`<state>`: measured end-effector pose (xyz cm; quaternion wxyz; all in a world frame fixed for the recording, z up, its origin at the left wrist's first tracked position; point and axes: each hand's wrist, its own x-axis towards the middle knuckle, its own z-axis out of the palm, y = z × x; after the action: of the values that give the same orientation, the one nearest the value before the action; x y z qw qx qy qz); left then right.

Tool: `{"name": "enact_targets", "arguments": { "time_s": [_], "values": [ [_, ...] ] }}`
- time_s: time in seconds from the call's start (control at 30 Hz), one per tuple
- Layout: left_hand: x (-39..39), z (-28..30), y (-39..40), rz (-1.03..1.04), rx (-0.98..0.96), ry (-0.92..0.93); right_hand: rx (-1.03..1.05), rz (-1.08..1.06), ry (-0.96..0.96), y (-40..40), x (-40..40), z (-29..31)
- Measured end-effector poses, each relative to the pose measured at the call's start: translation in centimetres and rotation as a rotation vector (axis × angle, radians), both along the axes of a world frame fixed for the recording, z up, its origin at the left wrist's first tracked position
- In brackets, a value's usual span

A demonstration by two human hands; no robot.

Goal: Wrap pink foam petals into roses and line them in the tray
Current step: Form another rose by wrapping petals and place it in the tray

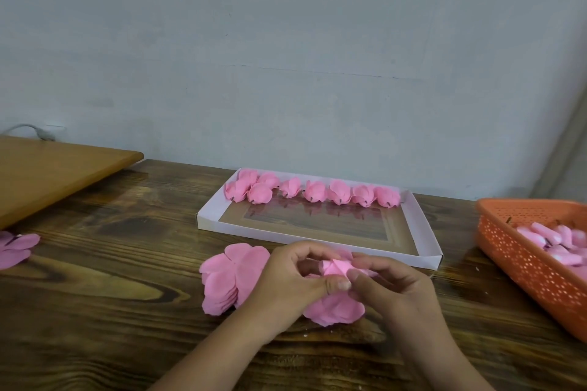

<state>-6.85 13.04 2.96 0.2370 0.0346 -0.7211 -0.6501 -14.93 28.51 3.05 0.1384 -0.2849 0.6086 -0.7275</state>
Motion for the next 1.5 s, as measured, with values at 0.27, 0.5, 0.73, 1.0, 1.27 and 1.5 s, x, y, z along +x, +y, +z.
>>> {"name": "enact_targets", "arguments": {
  "time_s": [0.27,0.5,0.73,1.0,1.27,1.5],
  "values": [
    [0.1,0.0,0.2,-0.017,0.094,-0.012,0.006,-0.079,0.187,-0.1,0.2,-0.4],
    [0.2,0.2,0.2,0.000,0.082,-0.001,-0.035,-0.046,0.118,0.0,0.5,-0.3],
    [0.1,-0.1,0.5,0.017,0.038,0.079,-0.058,-0.080,-0.106,-0.1,0.2,-0.2],
    [0.2,-0.3,0.5,0.004,-0.065,0.094,0.086,-0.093,-0.131,-0.1,-0.4,-0.5],
    [0.1,-0.6,0.6,0.019,-0.110,0.106,0.207,-0.098,-0.125,0.3,-1.0,-0.5],
    [0.1,-0.8,0.5,0.031,-0.148,0.090,0.163,-0.224,-0.018,0.8,-1.0,-0.3]
  ]
}}
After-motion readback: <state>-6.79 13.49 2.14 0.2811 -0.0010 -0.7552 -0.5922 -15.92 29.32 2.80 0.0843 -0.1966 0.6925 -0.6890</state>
